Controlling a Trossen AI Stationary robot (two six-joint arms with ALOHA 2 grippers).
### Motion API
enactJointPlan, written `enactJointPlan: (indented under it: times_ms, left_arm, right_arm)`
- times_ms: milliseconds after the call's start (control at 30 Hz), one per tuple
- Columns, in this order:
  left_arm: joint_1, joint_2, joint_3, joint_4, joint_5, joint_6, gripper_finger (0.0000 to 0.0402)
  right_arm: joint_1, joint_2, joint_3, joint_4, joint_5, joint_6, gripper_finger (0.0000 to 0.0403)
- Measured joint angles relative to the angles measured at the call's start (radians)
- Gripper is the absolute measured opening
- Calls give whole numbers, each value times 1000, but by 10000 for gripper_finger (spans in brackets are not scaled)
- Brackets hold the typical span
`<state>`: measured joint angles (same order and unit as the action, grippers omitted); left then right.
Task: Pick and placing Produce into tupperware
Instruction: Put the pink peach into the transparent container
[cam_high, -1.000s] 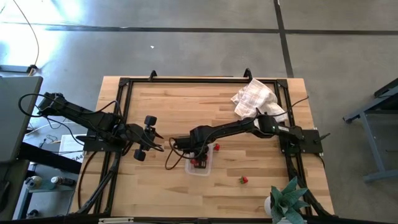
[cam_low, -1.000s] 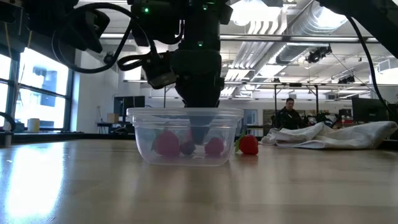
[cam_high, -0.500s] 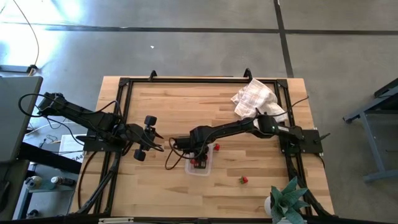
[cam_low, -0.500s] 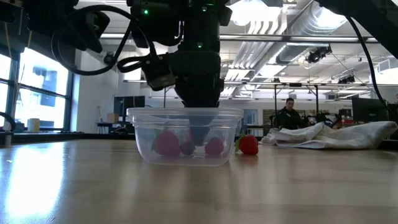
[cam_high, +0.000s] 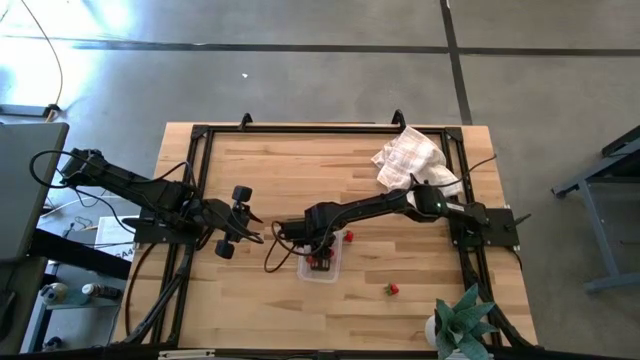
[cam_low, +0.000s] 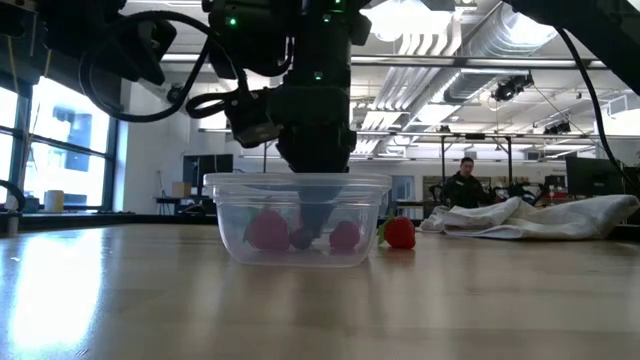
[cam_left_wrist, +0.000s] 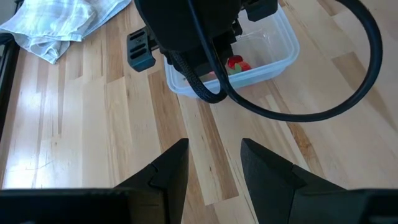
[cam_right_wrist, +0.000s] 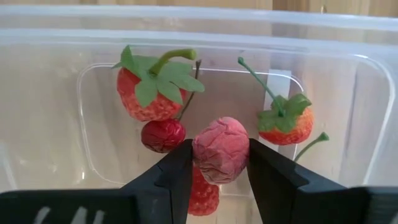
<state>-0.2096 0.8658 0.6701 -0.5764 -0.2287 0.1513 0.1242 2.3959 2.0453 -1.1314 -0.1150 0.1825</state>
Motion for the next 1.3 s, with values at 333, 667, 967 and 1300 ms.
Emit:
enactJointPlan:
  times_ms: [333,667,967,1300]
  left_arm:
    - [0,0,0,0,0,0,136]
    - [0,0,0,0,0,0,136]
    - [0,0,0,0,0,0,136]
    - [0,0,0,0,0,0,136]
  right_arm:
    - [0,0,0,0,6,9,131]
    - [-1,0,0,0,8,11,131]
    - [-6,0,0,0,9,25,131]
    - [-7,0,0,-12,10,32,132]
